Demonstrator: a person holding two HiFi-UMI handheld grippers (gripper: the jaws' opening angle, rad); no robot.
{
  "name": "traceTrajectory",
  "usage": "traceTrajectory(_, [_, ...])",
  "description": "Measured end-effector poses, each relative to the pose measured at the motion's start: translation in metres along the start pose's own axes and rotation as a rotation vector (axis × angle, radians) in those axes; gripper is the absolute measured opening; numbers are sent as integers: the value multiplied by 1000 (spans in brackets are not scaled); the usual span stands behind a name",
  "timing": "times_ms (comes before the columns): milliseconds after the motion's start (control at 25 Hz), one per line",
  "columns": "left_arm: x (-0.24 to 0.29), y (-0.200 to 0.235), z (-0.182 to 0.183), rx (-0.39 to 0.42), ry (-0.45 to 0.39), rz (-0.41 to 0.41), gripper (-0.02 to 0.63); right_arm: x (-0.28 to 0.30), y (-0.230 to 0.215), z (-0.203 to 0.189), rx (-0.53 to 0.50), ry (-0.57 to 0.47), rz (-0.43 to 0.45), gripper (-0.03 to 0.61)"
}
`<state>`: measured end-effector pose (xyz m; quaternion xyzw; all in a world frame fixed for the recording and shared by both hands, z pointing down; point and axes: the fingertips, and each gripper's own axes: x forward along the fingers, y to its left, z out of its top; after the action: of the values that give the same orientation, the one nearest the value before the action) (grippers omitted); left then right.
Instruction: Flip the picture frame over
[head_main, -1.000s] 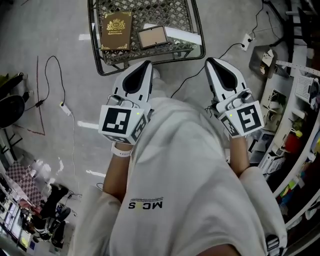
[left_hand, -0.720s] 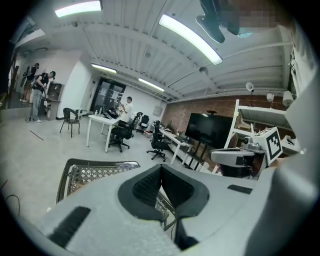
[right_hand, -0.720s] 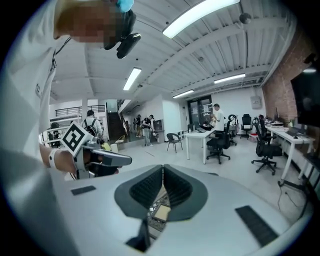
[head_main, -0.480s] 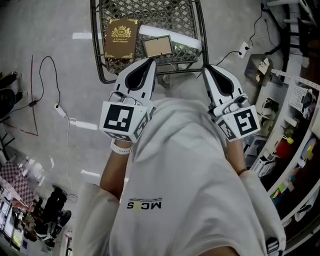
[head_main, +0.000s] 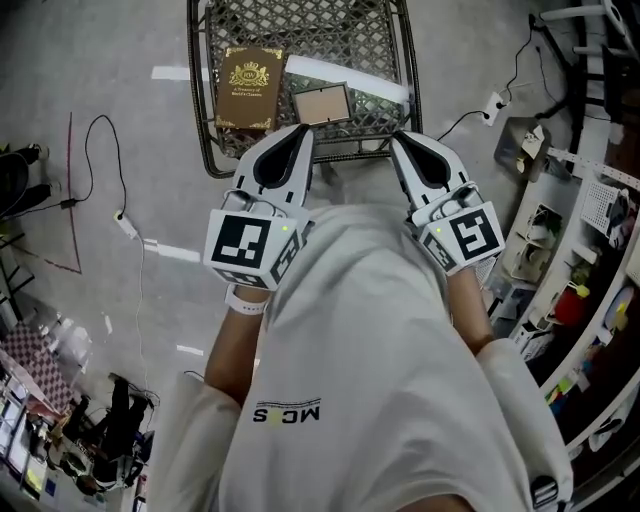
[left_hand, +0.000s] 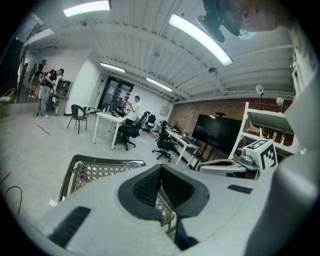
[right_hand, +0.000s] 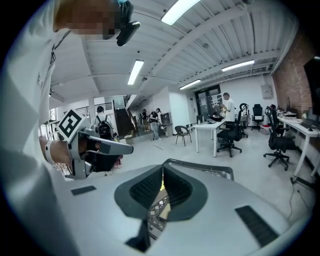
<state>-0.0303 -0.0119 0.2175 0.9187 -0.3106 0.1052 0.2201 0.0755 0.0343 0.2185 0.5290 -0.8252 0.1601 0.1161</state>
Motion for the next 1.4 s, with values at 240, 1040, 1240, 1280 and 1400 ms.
traceTrajectory(240, [7, 10, -11, -6, 25, 18, 20, 18, -1, -9, -2, 29, 33, 22])
traceTrajectory(1040, [30, 49, -80, -21, 140, 120, 20, 88, -14, -61, -38, 122, 217, 26])
traceTrajectory(1240, [41, 57, -95, -44, 148, 133, 20, 103, -19, -80, -63, 148, 254, 38])
traceTrajectory(1280, [44, 58, -98, -46, 150, 136, 20, 106, -20, -83, -70, 153, 262, 42])
traceTrajectory(1400, [49, 59, -107, -44, 160, 144, 20, 115, -19, -94, -95, 169, 290, 46])
